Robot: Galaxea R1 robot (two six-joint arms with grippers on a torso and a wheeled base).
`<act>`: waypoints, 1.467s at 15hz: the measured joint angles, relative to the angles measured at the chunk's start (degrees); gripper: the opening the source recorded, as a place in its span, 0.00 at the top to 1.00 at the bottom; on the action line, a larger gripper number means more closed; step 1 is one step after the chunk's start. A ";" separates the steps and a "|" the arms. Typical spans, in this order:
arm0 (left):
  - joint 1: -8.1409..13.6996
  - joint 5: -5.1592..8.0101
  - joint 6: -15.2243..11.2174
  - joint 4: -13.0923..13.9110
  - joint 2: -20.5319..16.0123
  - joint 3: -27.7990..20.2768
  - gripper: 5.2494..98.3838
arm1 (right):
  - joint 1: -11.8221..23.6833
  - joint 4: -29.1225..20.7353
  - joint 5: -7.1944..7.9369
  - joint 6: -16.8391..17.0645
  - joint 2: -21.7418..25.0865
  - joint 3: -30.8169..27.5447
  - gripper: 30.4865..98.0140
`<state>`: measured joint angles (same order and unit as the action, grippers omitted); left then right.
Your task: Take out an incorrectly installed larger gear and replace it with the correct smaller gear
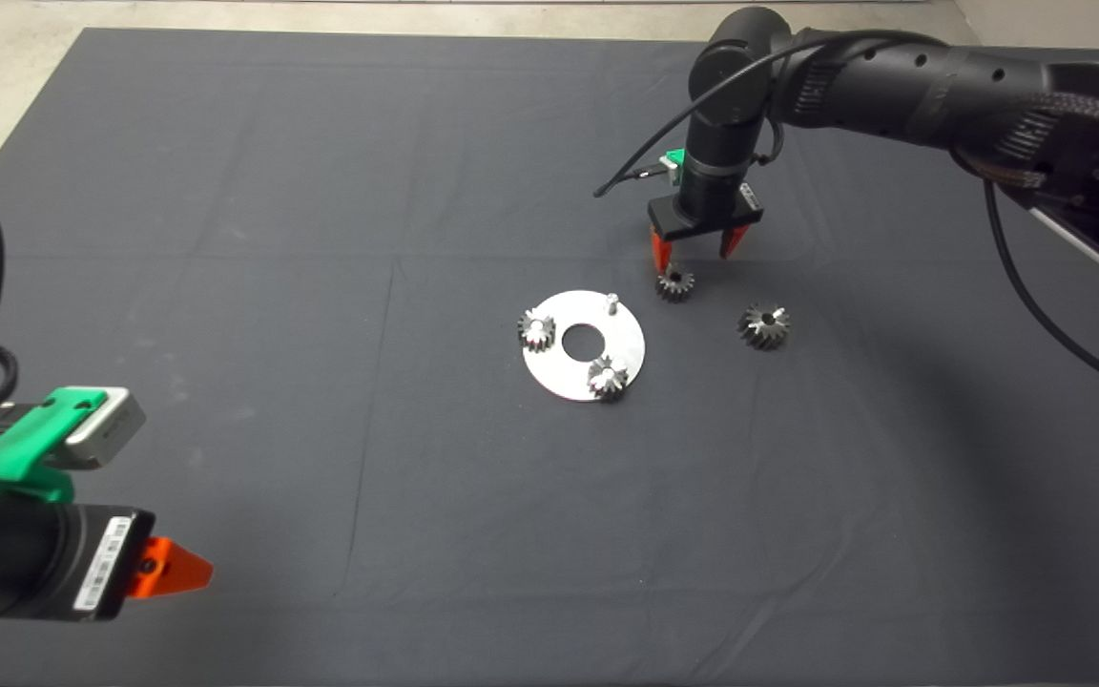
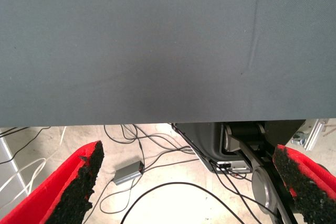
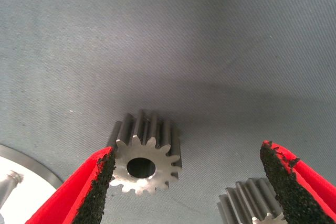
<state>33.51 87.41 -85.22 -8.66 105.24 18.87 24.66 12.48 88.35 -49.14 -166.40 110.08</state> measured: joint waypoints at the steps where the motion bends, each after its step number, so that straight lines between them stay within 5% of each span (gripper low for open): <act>1: -0.02 -0.01 0.00 0.01 0.00 0.00 0.16 | -0.02 0.05 -0.04 0.03 -0.13 0.04 0.37; 9: -0.02 0.00 0.02 -0.02 0.00 0.00 0.16 | -0.93 0.11 -0.76 -0.02 -0.88 0.30 0.54; 13: -0.02 -0.01 0.00 -0.18 0.00 0.00 0.16 | 3.30 0.11 -0.89 -0.17 -0.90 0.23 0.55; 22: -0.99 0.00 0.00 -0.82 0.22 0.00 0.16 | 3.15 -3.37 -0.87 -0.19 -0.59 0.23 0.55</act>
<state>32.52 87.41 -85.22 -9.47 105.46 18.87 27.81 9.12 87.48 -49.34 -166.99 110.31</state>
